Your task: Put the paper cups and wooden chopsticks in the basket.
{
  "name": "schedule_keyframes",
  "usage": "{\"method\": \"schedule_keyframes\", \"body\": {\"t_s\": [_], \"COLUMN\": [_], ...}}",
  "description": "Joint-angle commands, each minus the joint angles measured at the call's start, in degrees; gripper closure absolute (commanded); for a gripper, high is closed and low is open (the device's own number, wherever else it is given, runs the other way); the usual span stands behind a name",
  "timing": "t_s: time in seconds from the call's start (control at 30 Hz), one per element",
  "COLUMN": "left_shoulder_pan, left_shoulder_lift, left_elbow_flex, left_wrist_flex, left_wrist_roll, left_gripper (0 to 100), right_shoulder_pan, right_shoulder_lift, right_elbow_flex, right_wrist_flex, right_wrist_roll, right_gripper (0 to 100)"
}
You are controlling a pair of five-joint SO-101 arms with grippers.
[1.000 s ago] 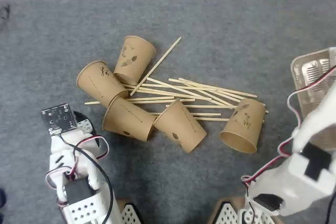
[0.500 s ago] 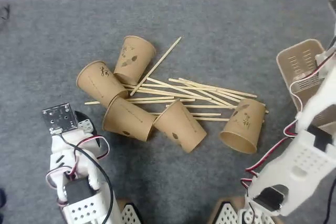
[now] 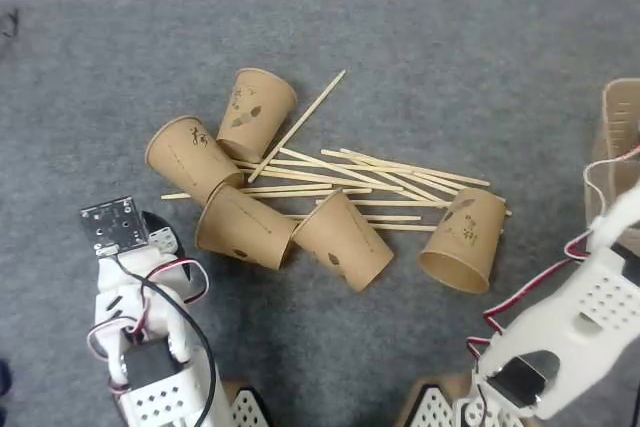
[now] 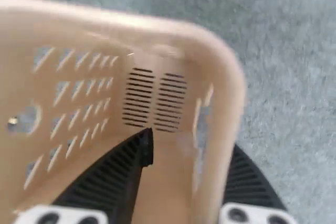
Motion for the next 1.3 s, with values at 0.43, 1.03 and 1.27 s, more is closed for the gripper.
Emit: {"method": "schedule_keyframes", "body": {"t_s": [0.43,1.03,1.27], "left_shoulder_pan": [1.6,1.7,1.7], "left_shoulder_lift": [-1.0,-1.0,-1.0], "left_elbow_flex": [-0.4,-0.4,-0.4], "left_wrist_flex": [-1.6,-1.6,-1.6], "left_wrist_roll": [0.2,0.2,0.2], "left_gripper": [98,98,98], "right_shoulder_pan": [-1.5,-22.6,-27.5], "right_shoulder_lift": [1.5,-5.8,-14.7], "right_elbow_flex": [9.7,20.7,20.8], "right_wrist_flex": [5.8,5.3,4.9], "right_wrist_roll": [7.5,-1.4,-1.2], "right_gripper": [98.0,98.2,72.3]}}
